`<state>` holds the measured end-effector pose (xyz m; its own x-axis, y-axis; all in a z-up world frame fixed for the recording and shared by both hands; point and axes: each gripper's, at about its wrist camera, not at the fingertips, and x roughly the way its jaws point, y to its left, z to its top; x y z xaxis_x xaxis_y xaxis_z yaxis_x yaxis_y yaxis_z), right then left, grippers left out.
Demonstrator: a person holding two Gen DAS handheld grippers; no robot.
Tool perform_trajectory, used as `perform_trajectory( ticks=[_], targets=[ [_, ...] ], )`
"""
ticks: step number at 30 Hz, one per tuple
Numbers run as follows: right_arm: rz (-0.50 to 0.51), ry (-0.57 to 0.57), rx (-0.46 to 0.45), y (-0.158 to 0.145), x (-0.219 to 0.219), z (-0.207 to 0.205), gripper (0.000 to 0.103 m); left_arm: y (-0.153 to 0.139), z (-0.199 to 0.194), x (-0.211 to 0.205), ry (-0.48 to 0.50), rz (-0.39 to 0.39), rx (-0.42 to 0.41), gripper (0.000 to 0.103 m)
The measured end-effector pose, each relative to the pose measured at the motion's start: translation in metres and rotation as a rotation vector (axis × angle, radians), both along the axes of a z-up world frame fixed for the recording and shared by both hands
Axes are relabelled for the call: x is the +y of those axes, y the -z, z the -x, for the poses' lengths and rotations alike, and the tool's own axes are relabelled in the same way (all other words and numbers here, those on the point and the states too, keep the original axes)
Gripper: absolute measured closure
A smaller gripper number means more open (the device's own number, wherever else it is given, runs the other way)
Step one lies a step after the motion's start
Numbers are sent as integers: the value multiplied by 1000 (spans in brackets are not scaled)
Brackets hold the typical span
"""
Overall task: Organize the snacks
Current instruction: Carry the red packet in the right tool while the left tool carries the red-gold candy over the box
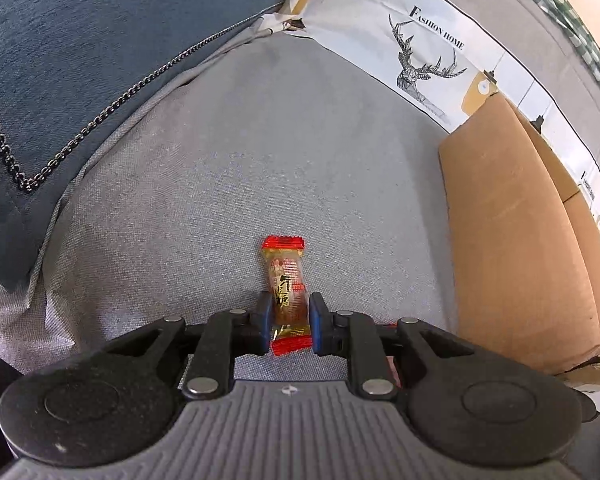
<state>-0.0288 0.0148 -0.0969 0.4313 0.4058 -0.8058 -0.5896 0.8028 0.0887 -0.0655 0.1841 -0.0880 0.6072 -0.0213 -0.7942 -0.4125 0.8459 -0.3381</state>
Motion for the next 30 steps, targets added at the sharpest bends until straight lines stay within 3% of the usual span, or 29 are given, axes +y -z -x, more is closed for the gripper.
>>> perform_trajectory(
  ticks=[30],
  targets=[
    [46,-37,-50,0,5,11,48,1,-3,-12,28,-26,-23,65]
  ],
)
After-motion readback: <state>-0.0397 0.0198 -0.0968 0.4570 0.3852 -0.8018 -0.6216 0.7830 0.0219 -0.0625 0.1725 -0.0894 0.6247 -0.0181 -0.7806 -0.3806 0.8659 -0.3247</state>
